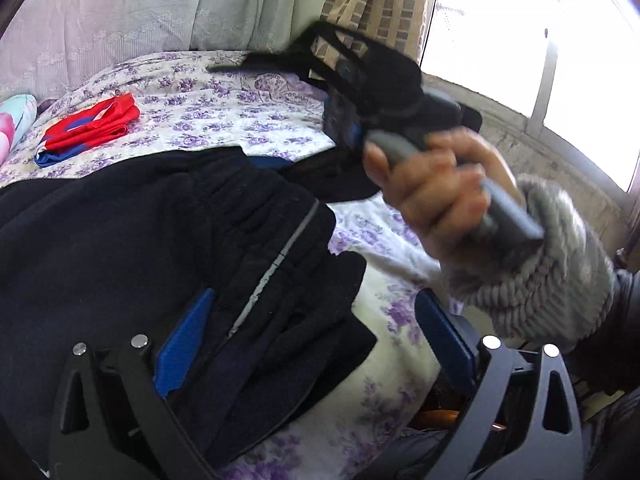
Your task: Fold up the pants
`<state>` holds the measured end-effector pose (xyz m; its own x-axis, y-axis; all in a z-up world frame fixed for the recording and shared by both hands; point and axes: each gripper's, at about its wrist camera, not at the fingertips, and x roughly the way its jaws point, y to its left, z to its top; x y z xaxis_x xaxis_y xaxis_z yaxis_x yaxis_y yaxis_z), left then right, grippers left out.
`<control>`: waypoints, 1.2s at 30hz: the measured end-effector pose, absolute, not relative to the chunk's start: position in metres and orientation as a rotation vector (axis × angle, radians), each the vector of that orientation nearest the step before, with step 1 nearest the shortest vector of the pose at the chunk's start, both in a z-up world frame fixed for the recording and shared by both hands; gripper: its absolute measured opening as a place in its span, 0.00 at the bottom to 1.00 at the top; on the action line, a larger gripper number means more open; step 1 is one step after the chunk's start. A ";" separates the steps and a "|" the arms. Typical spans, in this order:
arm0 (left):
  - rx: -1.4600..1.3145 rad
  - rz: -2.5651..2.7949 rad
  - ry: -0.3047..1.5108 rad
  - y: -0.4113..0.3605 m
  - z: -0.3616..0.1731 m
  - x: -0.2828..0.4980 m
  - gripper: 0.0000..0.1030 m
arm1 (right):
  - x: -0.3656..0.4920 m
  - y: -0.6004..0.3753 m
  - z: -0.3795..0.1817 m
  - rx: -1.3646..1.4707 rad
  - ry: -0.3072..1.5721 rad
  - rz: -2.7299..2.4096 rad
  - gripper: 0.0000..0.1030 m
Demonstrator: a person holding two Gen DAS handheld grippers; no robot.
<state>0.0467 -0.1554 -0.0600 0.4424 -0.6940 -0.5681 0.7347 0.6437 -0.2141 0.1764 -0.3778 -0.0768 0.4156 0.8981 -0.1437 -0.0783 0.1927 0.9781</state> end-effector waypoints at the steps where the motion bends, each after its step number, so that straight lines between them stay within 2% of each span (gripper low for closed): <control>1: 0.060 -0.890 0.672 -0.152 -0.057 0.046 0.93 | 0.169 -0.381 -0.072 1.124 0.882 0.801 0.68; 2: 0.032 -0.897 0.668 -0.142 -0.050 0.048 0.93 | 0.160 -0.385 -0.060 1.056 0.871 0.765 0.77; 8: -0.142 -0.743 0.644 -0.075 0.003 0.097 0.93 | 0.124 -0.381 0.021 0.847 0.708 0.758 0.78; 10: -0.122 -0.601 0.679 -0.062 0.008 0.126 0.93 | 0.117 -0.356 0.031 0.746 0.715 0.754 0.78; 12: -0.102 -0.450 0.707 -0.049 0.005 0.159 0.93 | 0.109 -0.327 0.032 0.601 0.716 0.701 0.73; 14: -0.099 -0.353 0.761 -0.039 -0.006 0.185 0.93 | 0.101 -0.307 0.021 0.495 0.711 0.641 0.61; 16: -0.064 -0.281 0.800 -0.036 -0.021 0.201 0.85 | 0.094 -0.288 -0.001 0.364 0.756 0.580 0.50; 18: 0.016 -0.232 0.838 -0.041 -0.041 0.212 0.83 | 0.089 -0.284 -0.026 0.269 0.796 0.506 0.27; 20: 0.028 -0.220 0.887 -0.040 -0.057 0.223 0.84 | 0.086 -0.292 -0.040 0.260 0.796 0.481 0.14; 22: -0.012 -0.219 0.925 -0.032 -0.064 0.231 0.91 | 0.090 -0.309 -0.052 0.363 0.844 0.502 0.00; 27: -0.052 -0.242 0.923 -0.023 -0.060 0.229 0.92 | 0.086 -0.308 -0.047 0.341 0.825 0.510 0.01; 28: -0.058 -0.243 0.904 -0.021 -0.053 0.222 0.92 | 0.082 -0.308 -0.038 0.333 0.804 0.512 0.03; 29: -0.056 -0.234 0.875 -0.017 -0.043 0.210 0.92 | 0.076 -0.310 -0.027 0.328 0.771 0.498 0.12; 30: -0.050 -0.227 0.849 -0.014 -0.034 0.199 0.90 | 0.066 -0.316 -0.013 0.316 0.720 0.465 0.48; 31: -0.044 -0.224 0.822 -0.010 -0.026 0.186 0.91 | 0.055 -0.322 0.000 0.298 0.664 0.421 0.76; 32: -0.043 -0.222 0.789 -0.003 -0.016 0.166 0.91 | 0.050 -0.325 0.007 0.281 0.638 0.381 0.95; 36: -0.137 -0.233 0.753 0.023 -0.009 0.111 0.95 | 0.029 -0.337 0.004 0.304 0.634 0.370 0.96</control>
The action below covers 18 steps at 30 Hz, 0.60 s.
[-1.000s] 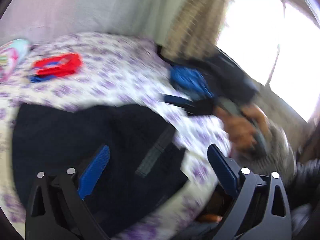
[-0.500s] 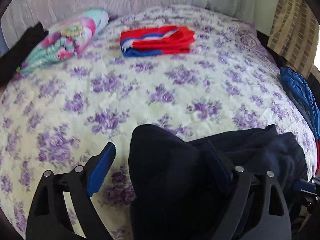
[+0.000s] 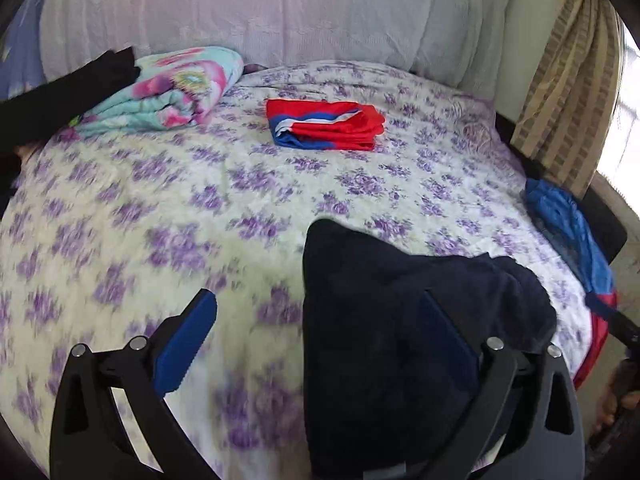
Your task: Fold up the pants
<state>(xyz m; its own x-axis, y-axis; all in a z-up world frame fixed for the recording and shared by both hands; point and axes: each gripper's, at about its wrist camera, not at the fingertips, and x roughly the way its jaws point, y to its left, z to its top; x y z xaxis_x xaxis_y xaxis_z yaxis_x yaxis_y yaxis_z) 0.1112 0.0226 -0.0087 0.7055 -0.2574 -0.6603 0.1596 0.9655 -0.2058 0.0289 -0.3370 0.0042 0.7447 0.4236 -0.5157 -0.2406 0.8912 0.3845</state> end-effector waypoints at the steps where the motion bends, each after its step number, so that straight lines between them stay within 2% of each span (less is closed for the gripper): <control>1: -0.149 -0.231 0.759 0.025 -0.012 0.105 0.95 | 0.027 -0.337 -0.004 0.335 0.655 0.381 0.97; 6: -0.308 -0.285 0.850 0.039 -0.050 0.081 0.95 | 0.031 -0.332 -0.043 0.479 0.740 0.411 0.96; 13: -0.506 -0.416 0.920 0.044 -0.084 0.096 0.95 | 0.042 -0.345 -0.069 0.710 0.797 0.468 0.96; 18: -0.479 -0.429 0.929 0.041 -0.085 0.112 0.95 | 0.056 -0.349 -0.080 0.820 0.822 0.492 0.97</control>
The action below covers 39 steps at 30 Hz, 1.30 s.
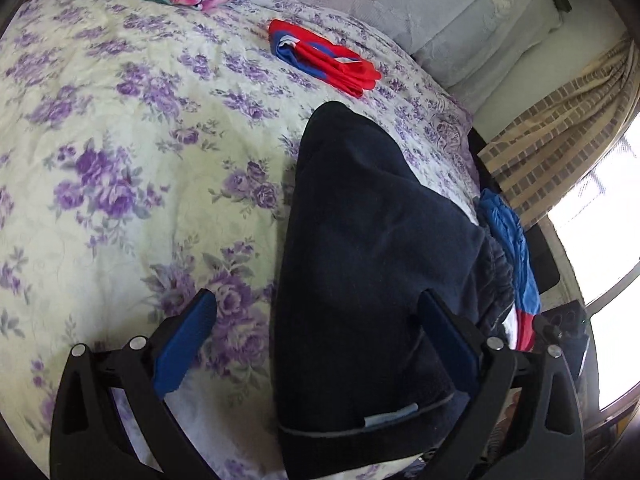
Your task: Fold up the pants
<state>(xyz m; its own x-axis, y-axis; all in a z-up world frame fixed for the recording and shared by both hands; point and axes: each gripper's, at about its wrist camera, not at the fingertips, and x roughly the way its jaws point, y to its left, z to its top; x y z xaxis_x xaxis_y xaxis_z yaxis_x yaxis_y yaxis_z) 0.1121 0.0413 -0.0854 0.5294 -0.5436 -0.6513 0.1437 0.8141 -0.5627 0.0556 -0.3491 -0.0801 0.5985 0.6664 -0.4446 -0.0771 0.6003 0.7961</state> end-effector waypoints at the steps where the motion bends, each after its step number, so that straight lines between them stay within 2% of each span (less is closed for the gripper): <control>1: -0.473 -0.431 0.932 0.040 -0.086 0.114 0.95 | 0.059 -0.347 -0.080 0.814 0.829 0.496 0.97; 12: -0.442 -0.514 0.929 0.025 -0.092 0.141 0.95 | 0.095 -0.327 -0.084 0.766 0.874 0.539 0.97; 19: -0.455 -0.628 0.937 0.034 -0.097 0.145 0.95 | 0.096 -0.346 -0.090 0.879 0.888 0.594 0.96; 26: -0.493 -0.644 0.959 0.027 -0.099 0.164 0.95 | 0.113 -0.328 -0.087 0.817 0.869 0.548 0.97; 27: -0.506 -0.653 0.960 0.028 -0.099 0.164 0.94 | 0.112 -0.328 -0.087 0.808 0.855 0.551 0.91; 28: -0.521 -0.667 0.959 0.028 -0.100 0.164 0.87 | 0.109 -0.330 -0.088 0.806 0.845 0.545 0.84; 29: -0.544 -0.689 0.959 0.030 -0.101 0.163 0.76 | 0.107 -0.334 -0.092 0.814 0.845 0.523 0.64; 30: -0.563 -0.688 0.964 0.032 -0.103 0.163 0.67 | 0.106 -0.340 -0.098 0.852 0.841 0.531 0.59; 34: -0.654 -0.700 0.961 0.043 -0.109 0.165 0.43 | 0.103 -0.340 -0.095 0.836 0.811 0.537 0.55; 36: -0.663 -0.704 0.957 0.046 -0.106 0.165 0.37 | 0.106 -0.340 -0.088 0.837 0.802 0.556 0.54; 39: -0.581 -0.692 0.932 0.041 -0.089 0.166 0.33 | 0.114 -0.337 -0.072 0.806 0.783 0.578 0.53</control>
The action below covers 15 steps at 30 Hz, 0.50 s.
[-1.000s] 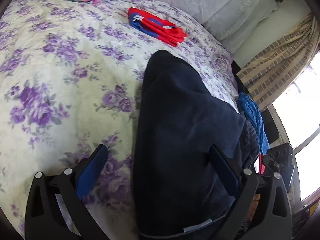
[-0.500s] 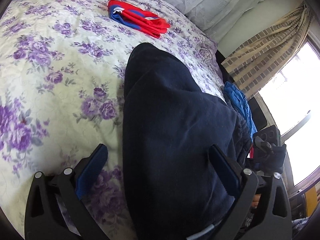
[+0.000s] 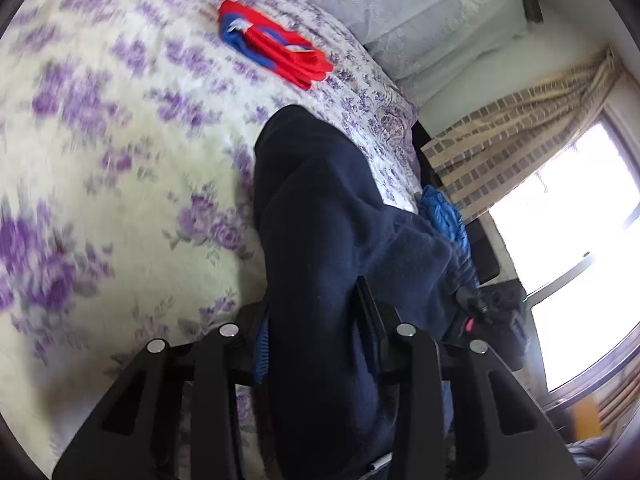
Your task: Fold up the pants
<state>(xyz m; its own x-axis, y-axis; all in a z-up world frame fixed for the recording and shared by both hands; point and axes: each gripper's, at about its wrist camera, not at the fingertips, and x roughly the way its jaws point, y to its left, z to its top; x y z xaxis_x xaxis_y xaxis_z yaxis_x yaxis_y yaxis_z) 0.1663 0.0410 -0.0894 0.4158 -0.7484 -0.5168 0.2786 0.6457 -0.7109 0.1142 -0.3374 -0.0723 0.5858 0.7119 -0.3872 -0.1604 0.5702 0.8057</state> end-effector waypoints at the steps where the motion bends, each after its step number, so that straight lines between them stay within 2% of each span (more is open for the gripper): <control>1: -0.560 -0.687 0.926 0.039 -0.084 0.168 0.31 | 0.119 -0.337 -0.066 0.799 0.777 0.586 0.52; 3: -0.555 -0.698 0.907 0.037 -0.071 0.176 0.28 | 0.130 -0.337 -0.055 0.793 0.766 0.595 0.52; 7: -0.506 -0.690 0.844 0.034 -0.038 0.216 0.27 | 0.174 -0.336 -0.028 0.764 0.730 0.617 0.52; 15: -0.382 -0.614 0.759 0.022 0.037 0.362 0.27 | 0.330 -0.330 0.033 0.672 0.635 0.633 0.52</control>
<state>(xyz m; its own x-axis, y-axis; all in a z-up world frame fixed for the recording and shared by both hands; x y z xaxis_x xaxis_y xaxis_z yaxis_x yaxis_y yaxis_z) 0.3620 0.0218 0.0367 0.5654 -0.6395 -0.5209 0.3753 0.7619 -0.5279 0.3298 -0.3303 0.0334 0.6382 0.7004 -0.3194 -0.3164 0.6169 0.7206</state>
